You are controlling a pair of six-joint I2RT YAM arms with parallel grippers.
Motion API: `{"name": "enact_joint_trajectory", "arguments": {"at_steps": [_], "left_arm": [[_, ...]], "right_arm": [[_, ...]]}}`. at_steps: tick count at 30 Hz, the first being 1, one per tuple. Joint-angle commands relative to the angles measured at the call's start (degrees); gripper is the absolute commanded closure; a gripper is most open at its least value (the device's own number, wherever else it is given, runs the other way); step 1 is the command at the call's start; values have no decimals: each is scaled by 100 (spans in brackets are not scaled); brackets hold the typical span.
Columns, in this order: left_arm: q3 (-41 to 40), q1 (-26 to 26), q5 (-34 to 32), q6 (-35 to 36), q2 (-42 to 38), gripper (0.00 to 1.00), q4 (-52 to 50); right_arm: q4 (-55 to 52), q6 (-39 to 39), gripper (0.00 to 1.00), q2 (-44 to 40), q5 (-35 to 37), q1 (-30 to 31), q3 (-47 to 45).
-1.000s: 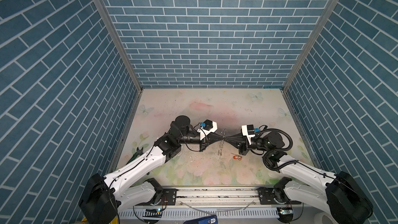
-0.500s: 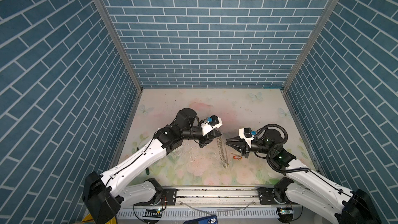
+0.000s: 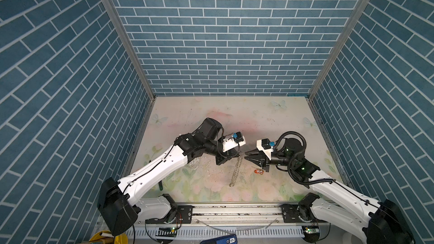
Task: Attach keys to a key ring
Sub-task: Pass the keyring.
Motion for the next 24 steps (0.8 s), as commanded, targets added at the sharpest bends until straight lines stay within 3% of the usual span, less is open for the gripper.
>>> {"name": "enact_joint_trajectory", "arguments": {"at_steps": [1, 14, 22, 24], "left_arm": [[166, -46, 198, 128, -3, 100, -94], [149, -90, 246, 146, -1, 100, -58], [109, -90, 212, 154, 0, 100, 2], [59, -90, 180, 155, -39, 100, 96]], "right_arm": [[623, 250, 78, 150, -266, 83, 156], [670, 267, 82, 473, -284, 260, 256], [660, 293, 100, 537, -375, 278, 322], [724, 373, 100, 472, -326, 278, 288]]}}
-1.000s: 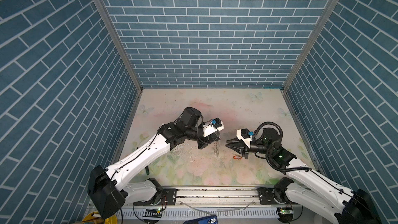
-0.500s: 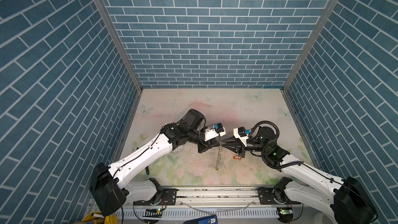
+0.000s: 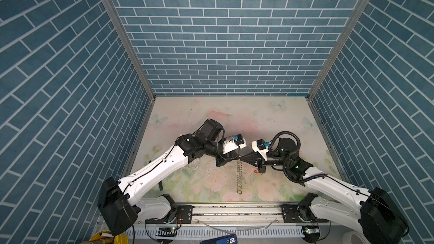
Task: Attach keys to a key ring
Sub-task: Pass the keyring.
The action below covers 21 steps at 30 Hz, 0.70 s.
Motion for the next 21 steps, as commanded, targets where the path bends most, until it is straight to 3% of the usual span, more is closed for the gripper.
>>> {"name": "enact_joint_trajectory", "arguments": {"at_steps": [1, 2, 4, 8, 21], "left_arm": [[1, -33, 74, 29, -98, 100, 275], [-92, -29, 78, -4, -201, 100, 439], [-346, -30, 90, -121, -457, 89, 907], [-1103, -7, 25, -540, -991, 78, 2206], [-1680, 155, 432, -1108, -1163, 80, 3571]], "right_arm": [[268, 114, 100, -90, 8, 10, 235], [407, 214, 100, -145, 56, -18, 176], [759, 461, 100, -221, 87, -112, 56], [1699, 1032, 100, -268, -13, -371, -214], [3635, 1897, 100, 165, -427, -413, -514]]}}
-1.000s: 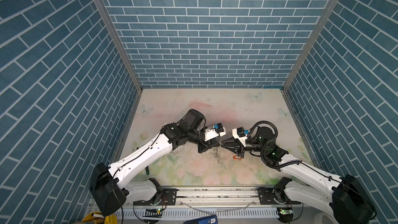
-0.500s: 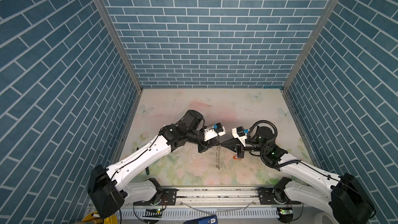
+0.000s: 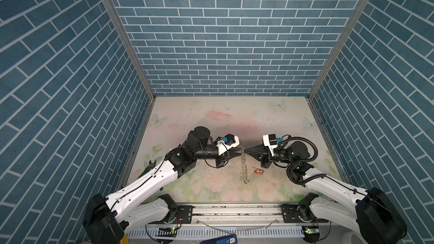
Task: Attach keys to a key ring
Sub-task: Pass the keyring.
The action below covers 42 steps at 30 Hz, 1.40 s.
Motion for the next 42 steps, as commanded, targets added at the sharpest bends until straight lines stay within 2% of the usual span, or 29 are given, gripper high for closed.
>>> {"name": "enact_joint_trajectory", "arguments": {"at_steps": [1, 7, 21, 24, 29, 32, 35, 42], "left_arm": [[-114, 55, 283, -257, -24, 81, 572], [-180, 136, 598, -507, -12, 84, 910], [-52, 141, 649, -516, 152, 100, 757], [70, 139, 430, -374, 128, 100, 387], [524, 33, -119, 174, 170, 100, -784], [759, -108, -247, 463, 259, 100, -1320], [864, -193, -263, 592, 341, 100, -1586], [1039, -272, -283, 767, 535, 100, -1935]], "right_arm": [[908, 378, 100, 75, -207, -2, -144], [1016, 420, 100, 138, -285, 4, -175], [1464, 570, 100, 438, -324, 86, -158], [616, 144, 100, 181, -262, 86, -120], [-2534, -1456, 88, -781, 194, 86, 207], [-3606, -1986, 83, -1073, 285, 86, 405], [-3893, -2048, 82, -1067, 134, 87, 535], [-3711, -1943, 80, -986, 46, 86, 560]]}}
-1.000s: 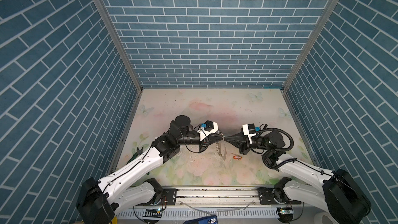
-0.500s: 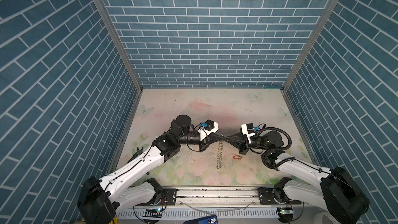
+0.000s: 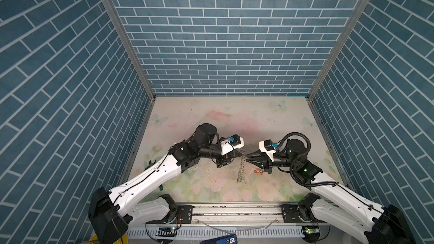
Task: Attach keys to a key ring
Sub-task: Pass the keyring.
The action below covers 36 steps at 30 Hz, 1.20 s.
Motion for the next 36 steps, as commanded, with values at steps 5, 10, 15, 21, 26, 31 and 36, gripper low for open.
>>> {"name": "enact_joint_trajectory", "arguments": {"at_steps": [5, 10, 15, 21, 26, 31, 36], "left_arm": [[235, -87, 117, 221, 117, 100, -316], [235, -113, 183, 228, 173, 100, -338], [263, -122, 221, 236, 226, 100, -373], [270, -139, 176, 254, 232, 100, -402], [237, -139, 6, 254, 227, 100, -353], [59, -150, -648, 175, 92, 96, -6], [-256, -157, -831, 49, -121, 84, 511]], "right_arm": [[31, -200, 79, 111, -188, 35, 267], [294, -81, 79, 276, -246, 118, 293], [401, -58, 80, 450, -239, 194, 354], [439, -36, 88, 545, -281, 232, 384], [300, -97, 100, 545, -301, 230, 399], [273, -97, 100, 496, -221, 234, 372], [519, 35, 100, 484, -207, 232, 303]]}}
